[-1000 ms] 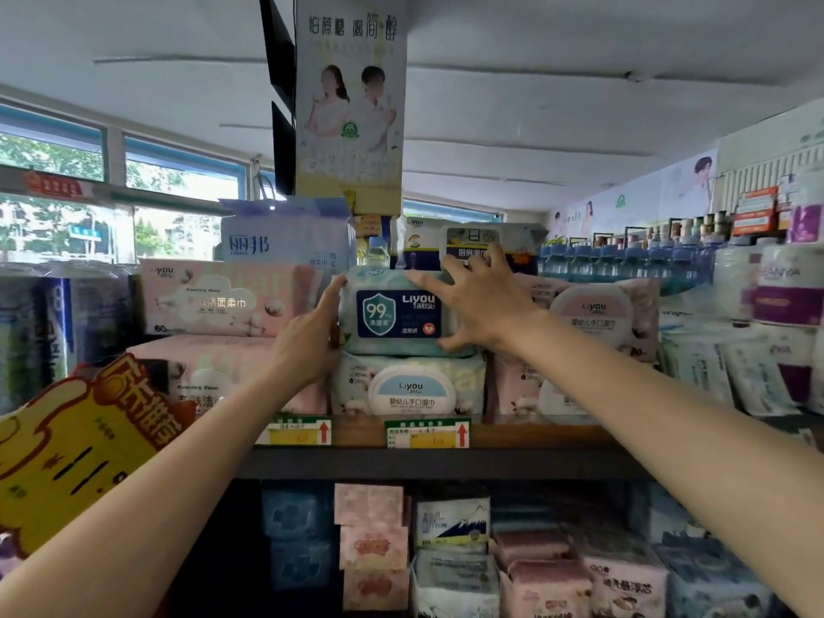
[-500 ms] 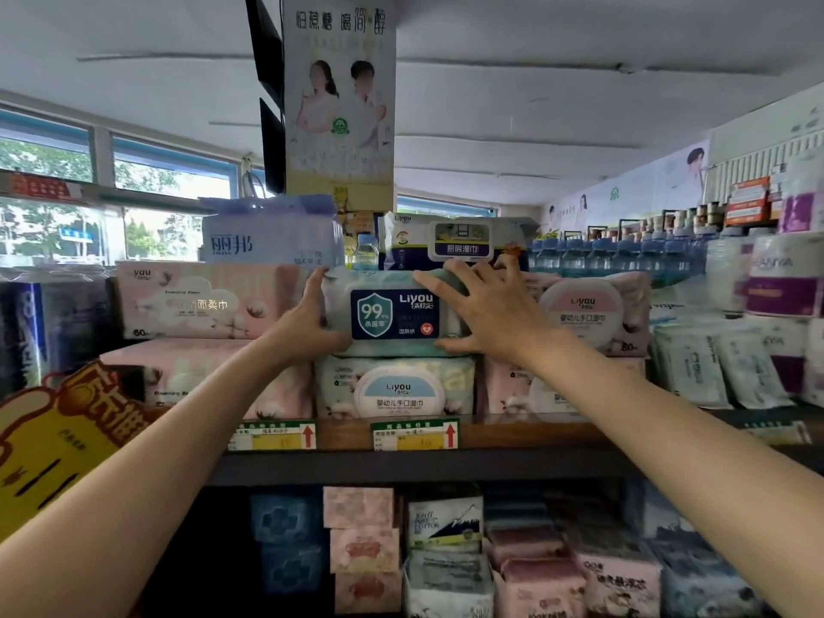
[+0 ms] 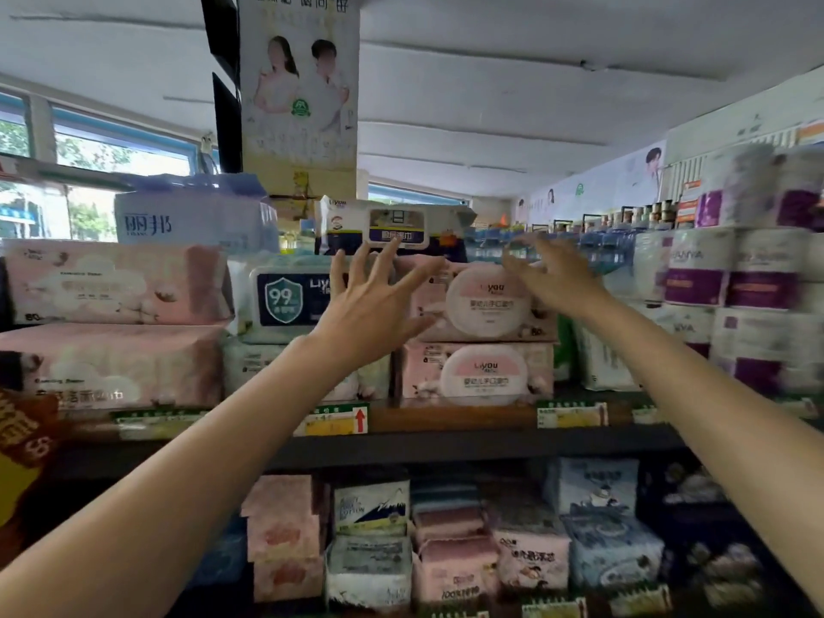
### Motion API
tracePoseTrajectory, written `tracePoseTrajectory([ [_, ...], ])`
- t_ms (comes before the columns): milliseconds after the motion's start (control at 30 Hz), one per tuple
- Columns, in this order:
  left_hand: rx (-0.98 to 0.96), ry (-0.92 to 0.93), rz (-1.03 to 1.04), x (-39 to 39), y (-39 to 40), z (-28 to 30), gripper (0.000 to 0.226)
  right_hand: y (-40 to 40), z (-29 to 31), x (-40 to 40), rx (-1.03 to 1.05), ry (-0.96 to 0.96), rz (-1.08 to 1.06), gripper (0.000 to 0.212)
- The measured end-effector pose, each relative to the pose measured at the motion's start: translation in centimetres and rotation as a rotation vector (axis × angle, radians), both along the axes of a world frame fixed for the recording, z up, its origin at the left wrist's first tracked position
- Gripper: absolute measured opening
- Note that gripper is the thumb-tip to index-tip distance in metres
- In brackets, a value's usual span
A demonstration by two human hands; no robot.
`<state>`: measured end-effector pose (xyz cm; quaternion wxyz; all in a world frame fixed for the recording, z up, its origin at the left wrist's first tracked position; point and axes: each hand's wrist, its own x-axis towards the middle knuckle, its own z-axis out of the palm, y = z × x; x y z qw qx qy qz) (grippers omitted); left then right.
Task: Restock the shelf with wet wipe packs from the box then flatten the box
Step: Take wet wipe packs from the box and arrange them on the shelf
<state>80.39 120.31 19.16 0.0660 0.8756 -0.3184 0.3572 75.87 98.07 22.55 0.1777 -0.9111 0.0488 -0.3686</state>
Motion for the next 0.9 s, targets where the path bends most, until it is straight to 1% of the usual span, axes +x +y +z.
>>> tracePoseTrajectory([
  [67,-0.015,-0.015,0.02,0.4,-0.8,0.2,0.059,-0.8,-0.5,0.2,-0.013,0.054,0.042,0.051],
  [167,-0.033,-0.055,0.038,1.0,-1.2,0.6,0.057,-1.4,-0.3,0.5,-0.05,0.077,0.088,0.049],
  [233,-0.065,-0.055,0.051,1.2,-1.5,0.6,0.056,-1.8,-0.2,1.0,-0.101,0.092,0.063,0.054],
  [333,-0.087,-0.093,0.178,1.6,-1.7,0.5,0.06,-1.7,0.0,1.7,-0.139,0.116,-0.026,0.067],
  [400,-0.085,-0.104,0.224,1.8,-1.7,0.5,0.061,-1.4,-0.1,1.8,-0.154,0.116,-0.052,0.07],
  [500,-0.043,-0.075,0.183,1.8,-1.4,0.7,0.059,-1.4,0.1,1.2,-0.141,0.135,-0.071,0.07],
  [567,-0.089,-0.045,0.093,1.8,-1.0,1.4,0.054,-1.2,0.6,0.7,-0.174,0.129,-0.101,0.072],
  [633,-0.234,-0.072,0.023,2.0,-0.3,3.0,0.048,0.2,1.7,0.6,-0.235,0.033,-0.082,0.065],
  [700,-0.342,-0.073,0.018,2.7,0.8,5.3,0.043,2.3,3.4,1.3,-0.328,-0.031,-0.027,0.054],
  [733,-0.329,-0.042,0.038,3.2,1.4,6.4,0.044,3.4,4.4,2.0,-0.376,-0.027,-0.012,0.048],
  [800,-0.195,0.021,0.109,4.5,2.7,8.2,0.051,5.1,6.4,3.7,-0.432,0.019,-0.018,0.038],
  [900,-0.05,0.019,0.175,7.0,4.1,9.9,0.053,5.9,8.8,7.0,-0.455,0.073,-0.03,0.03],
])
